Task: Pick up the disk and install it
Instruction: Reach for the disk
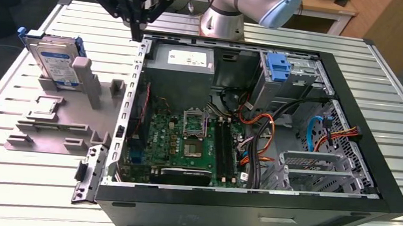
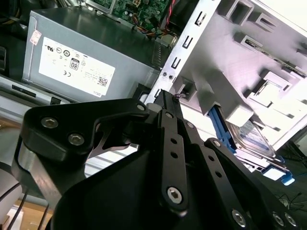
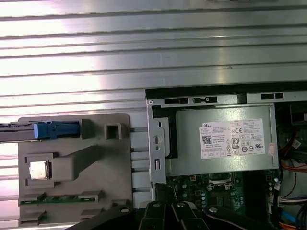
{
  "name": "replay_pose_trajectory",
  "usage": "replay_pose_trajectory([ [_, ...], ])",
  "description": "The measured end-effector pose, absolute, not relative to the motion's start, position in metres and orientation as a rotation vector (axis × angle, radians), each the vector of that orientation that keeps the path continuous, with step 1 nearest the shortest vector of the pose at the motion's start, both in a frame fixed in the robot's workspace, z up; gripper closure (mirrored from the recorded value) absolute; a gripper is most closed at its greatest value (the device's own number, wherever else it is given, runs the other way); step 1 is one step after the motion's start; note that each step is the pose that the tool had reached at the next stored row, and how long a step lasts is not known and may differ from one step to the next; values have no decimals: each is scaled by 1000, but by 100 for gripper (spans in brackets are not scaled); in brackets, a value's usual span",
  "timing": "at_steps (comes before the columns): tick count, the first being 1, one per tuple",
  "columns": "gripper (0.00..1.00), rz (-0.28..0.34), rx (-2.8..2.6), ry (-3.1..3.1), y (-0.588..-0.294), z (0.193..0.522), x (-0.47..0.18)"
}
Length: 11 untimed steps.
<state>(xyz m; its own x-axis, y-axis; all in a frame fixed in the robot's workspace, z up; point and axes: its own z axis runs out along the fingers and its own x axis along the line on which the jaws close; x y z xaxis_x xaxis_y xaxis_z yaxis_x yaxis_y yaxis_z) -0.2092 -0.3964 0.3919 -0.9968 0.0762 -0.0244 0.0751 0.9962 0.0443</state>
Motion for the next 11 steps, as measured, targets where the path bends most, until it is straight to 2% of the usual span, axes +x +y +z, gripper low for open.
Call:
replay_pose_trajectory([
  [11,90,68,118,3112,-396,392,-217],
])
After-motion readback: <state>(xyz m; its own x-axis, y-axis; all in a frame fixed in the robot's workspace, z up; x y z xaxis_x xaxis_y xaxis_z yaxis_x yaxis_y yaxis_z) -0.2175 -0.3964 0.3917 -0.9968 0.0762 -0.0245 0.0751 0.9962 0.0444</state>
